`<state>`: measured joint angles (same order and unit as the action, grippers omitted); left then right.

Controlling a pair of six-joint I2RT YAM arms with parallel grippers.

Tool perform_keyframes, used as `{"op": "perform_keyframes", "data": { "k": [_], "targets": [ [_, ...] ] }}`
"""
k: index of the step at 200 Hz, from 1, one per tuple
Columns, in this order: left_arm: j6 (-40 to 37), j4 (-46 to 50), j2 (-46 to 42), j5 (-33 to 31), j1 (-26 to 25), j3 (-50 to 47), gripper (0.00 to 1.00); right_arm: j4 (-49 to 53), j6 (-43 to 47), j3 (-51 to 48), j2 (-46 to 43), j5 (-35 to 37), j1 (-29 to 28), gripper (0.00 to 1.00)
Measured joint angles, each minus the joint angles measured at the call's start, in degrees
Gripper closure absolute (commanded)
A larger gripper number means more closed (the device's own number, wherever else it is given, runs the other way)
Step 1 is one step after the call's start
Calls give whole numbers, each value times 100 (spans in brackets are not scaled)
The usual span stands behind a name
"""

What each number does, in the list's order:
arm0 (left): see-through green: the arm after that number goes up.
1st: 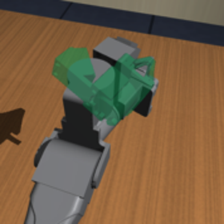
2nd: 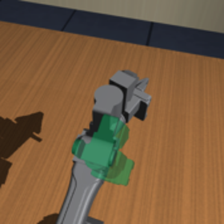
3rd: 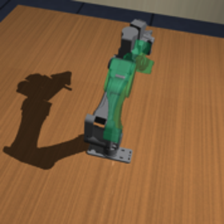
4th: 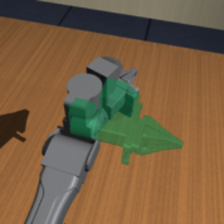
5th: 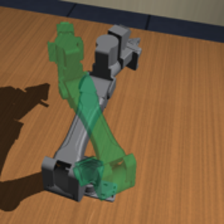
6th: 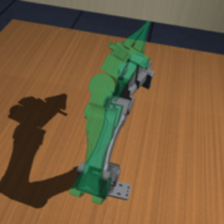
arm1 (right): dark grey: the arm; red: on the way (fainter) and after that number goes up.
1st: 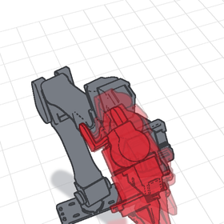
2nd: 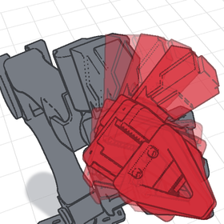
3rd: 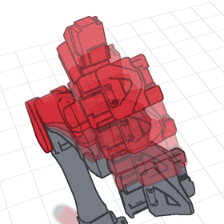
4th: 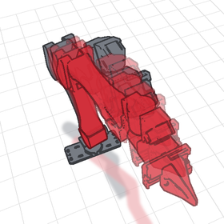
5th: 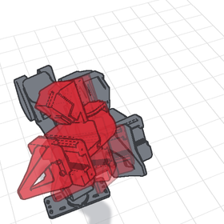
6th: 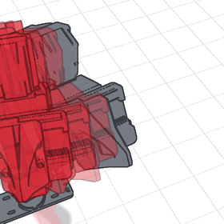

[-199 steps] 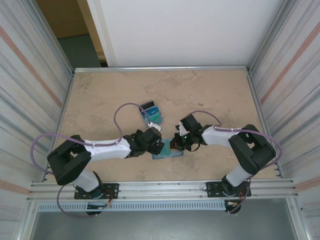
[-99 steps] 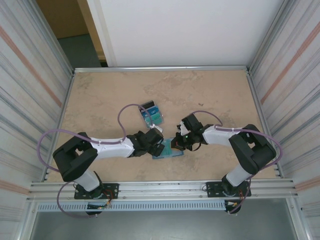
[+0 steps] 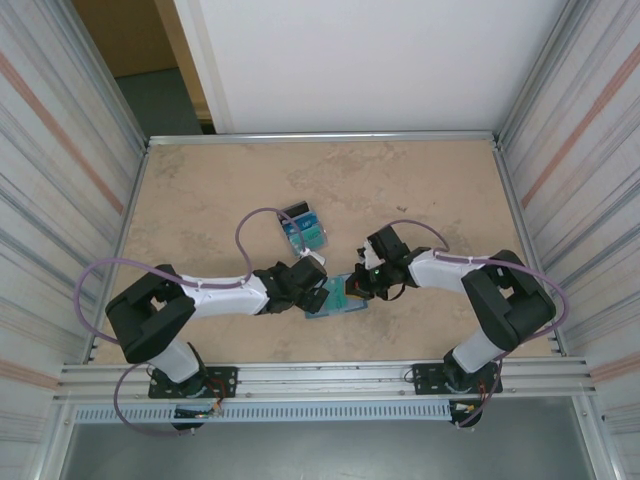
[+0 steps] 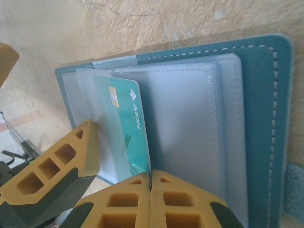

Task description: Take the credit cards out of the card holder

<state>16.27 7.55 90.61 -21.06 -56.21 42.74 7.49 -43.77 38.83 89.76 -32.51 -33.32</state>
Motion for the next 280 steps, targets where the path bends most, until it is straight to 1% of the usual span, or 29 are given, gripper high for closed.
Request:
{"op": "perform_keyframes", "data": {
  "k": [31, 40, 55, 66, 78, 98, 134, 174, 209, 244, 280],
  "targets": [
    [-37, 37, 0, -4, 0, 22, 1, 68, 81, -11, -98, 35, 37, 95],
    [-57, 42, 0, -4, 0, 24, 1, 74, 81, -11, -107, 37, 46, 94],
    [-66, 63, 0, -4, 0, 33, 1, 70, 81, -20, -111, 37, 46, 88],
    [-70, 76, 0, -7, 0, 35, 1, 35, 70, -50, -120, 44, 46, 79],
    [-90, 79, 0, -7, 0, 35, 1, 0, 79, -98, -133, 59, 52, 72],
    [-105, 81, 0, -11, 0, 35, 1, -188, 33, -201, -149, 9, 72, 70],
    [-105, 81, 15, -17, 0, 35, 1, -623, -94, -345, -170, -105, 74, 70],
    [-103, 72, 26, -17, 0, 35, 1, -885, -146, -385, -162, -186, 74, 71],
    [-103, 72, 28, -15, 0, 35, 1, -1123, -223, -409, 37, -234, 74, 73],
    [-103, 68, 37, -15, 0, 35, 1, -1451, -271, -455, 203, -402, 79, 80],
    [-103, 70, 37, -15, -2, 39, 1, -1563, -365, -468, 271, -461, 81, 91]
  ]
}}
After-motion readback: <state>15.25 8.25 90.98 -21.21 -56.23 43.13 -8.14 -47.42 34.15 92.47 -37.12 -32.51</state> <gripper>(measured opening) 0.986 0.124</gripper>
